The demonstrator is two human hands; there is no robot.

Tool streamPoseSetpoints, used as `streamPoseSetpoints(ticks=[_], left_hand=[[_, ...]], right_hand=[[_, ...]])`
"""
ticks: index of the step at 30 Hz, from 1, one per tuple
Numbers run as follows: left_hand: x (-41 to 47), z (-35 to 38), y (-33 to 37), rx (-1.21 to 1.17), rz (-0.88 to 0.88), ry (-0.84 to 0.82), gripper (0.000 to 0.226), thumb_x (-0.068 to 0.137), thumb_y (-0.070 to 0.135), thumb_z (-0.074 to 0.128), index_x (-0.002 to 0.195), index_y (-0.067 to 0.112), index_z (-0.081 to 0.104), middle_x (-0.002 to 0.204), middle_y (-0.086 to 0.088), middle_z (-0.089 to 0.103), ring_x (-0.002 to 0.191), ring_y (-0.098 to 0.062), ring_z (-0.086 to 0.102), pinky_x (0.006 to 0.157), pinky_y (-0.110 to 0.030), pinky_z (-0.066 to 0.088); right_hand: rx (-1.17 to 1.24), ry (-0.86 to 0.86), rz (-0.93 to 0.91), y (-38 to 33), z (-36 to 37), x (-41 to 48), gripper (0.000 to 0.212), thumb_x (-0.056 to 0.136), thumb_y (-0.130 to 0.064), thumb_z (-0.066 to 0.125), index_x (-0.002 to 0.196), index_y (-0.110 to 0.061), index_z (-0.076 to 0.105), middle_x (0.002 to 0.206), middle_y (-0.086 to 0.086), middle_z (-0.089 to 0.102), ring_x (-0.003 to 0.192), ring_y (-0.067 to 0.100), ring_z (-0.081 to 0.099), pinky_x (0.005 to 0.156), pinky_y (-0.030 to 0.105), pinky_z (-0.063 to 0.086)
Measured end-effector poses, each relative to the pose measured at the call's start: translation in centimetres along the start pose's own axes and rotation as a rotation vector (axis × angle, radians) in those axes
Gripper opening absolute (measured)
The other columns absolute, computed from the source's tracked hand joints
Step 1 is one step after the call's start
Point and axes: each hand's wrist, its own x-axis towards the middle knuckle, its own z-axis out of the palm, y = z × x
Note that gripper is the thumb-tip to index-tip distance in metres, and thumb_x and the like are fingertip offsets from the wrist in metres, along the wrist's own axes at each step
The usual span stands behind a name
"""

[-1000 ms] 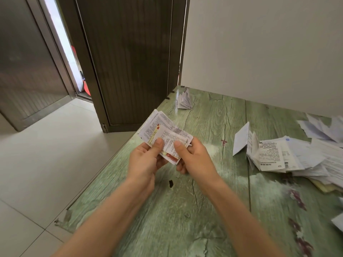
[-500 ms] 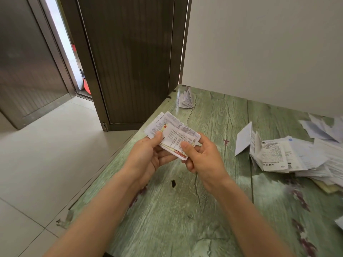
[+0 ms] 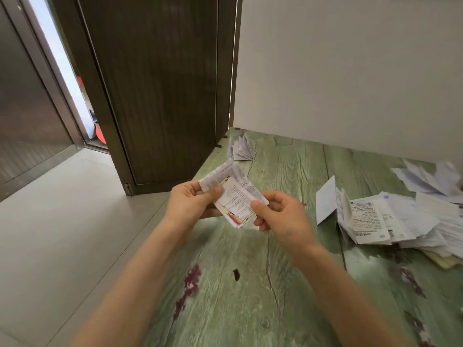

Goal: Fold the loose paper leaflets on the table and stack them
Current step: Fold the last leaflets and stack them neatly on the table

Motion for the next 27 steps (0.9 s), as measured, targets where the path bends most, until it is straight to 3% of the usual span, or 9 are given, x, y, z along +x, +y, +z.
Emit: streamPoseSetpoints(ticks=[2,5,8,11,14,17,22,27], left_hand=[[1.8,0.8,0.0,-0.031,-0.026,0.015,0.017,0.092,0.01,0.056,0.104,-0.001,0.062,0.091,-0.017,0.071,0.068,-0.019,0.072,0.057,-0.024,0.058],[4.6,2.8,0.0,-0.18,-0.025,0.104,0.024,0.101,0.027,0.039,0.112,0.01,0.052,0.094,-0.015,0.069,0.075,-0.024,0.071,0.063,-0.03,0.059],[6.5,4.9,-1.2,-0.043,0.094,0.141,0.026,0.101,0.025,0.038,0.119,0.012,0.051,0.096,-0.008,0.066,0.086,-0.024,0.067,0.076,-0.034,0.057],[6.9,6.0,-2.4,0.169,0.227,0.075,0.021,0.099,0.017,0.042,0.117,0.022,0.053,0.102,0.0,0.065,0.092,-0.015,0.064,0.082,-0.034,0.054],[7.9,5.1,-3.4,0.232,0.28,0.101,0.022,0.099,0.012,0.041,0.11,0.026,0.054,0.099,0.004,0.064,0.086,-0.011,0.062,0.078,-0.032,0.055],[8.3,4.7,-3.8,0.18,0.263,0.11,0.025,0.098,0.006,0.039,0.107,0.024,0.055,0.094,0.004,0.063,0.083,-0.015,0.062,0.076,-0.034,0.054],[8.2,4.7,-3.9,0.181,0.247,0.115,0.025,0.097,0.004,0.038,0.106,0.02,0.056,0.09,0.004,0.062,0.08,-0.015,0.061,0.07,-0.029,0.053],[8.0,4.6,-3.7,0.171,0.237,0.104,0.025,0.097,0.002,0.037,0.104,0.02,0.055,0.089,0.003,0.061,0.075,-0.012,0.06,0.064,-0.023,0.05]], right_hand=[[0.013,0.073,0.014,-0.3,0.1,1.8,0.006,0.091,-0.004,0.059,0.09,-0.009,0.061,0.07,0.002,0.065,0.045,0.001,0.052,0.046,0.014,0.044],[0.134,0.314,0.057,-1.4,-0.2,6.7,0.014,0.09,0.001,0.057,0.08,-0.011,0.058,0.07,0.004,0.061,0.049,0.007,0.051,0.046,0.018,0.042],[0.164,0.615,0.053,-2.1,-1.2,13.9,0.01,0.084,0.002,0.054,0.081,-0.004,0.061,0.074,0.008,0.061,0.053,0.014,0.05,0.044,0.021,0.043],[0.03,0.794,0.099,-1.9,-2.2,18.5,0.024,0.081,-0.002,0.052,0.101,0.003,0.064,0.087,0.011,0.061,0.073,0.025,0.058,0.072,0.038,0.054],[-0.092,0.83,0.155,-0.7,-2.2,20.5,0.025,0.087,-0.004,0.052,0.11,0.0,0.058,0.108,0.014,0.062,0.092,0.031,0.065,0.081,0.04,0.053],[-0.339,0.776,0.224,0.2,-1.6,21.0,0.035,0.089,-0.008,0.054,0.122,0.002,0.051,0.127,0.021,0.056,0.11,0.037,0.059,0.09,0.042,0.05],[-0.78,0.677,0.335,0.4,-0.8,20.9,0.051,0.09,-0.03,0.055,0.131,-0.004,0.042,0.136,0.017,0.042,0.123,0.031,0.044,0.095,0.038,0.04],[-0.72,0.695,0.337,-0.3,-1.2,21.1,0.048,0.091,-0.027,0.05,0.131,-0.003,0.043,0.138,0.018,0.038,0.126,0.032,0.038,0.102,0.039,0.036]])
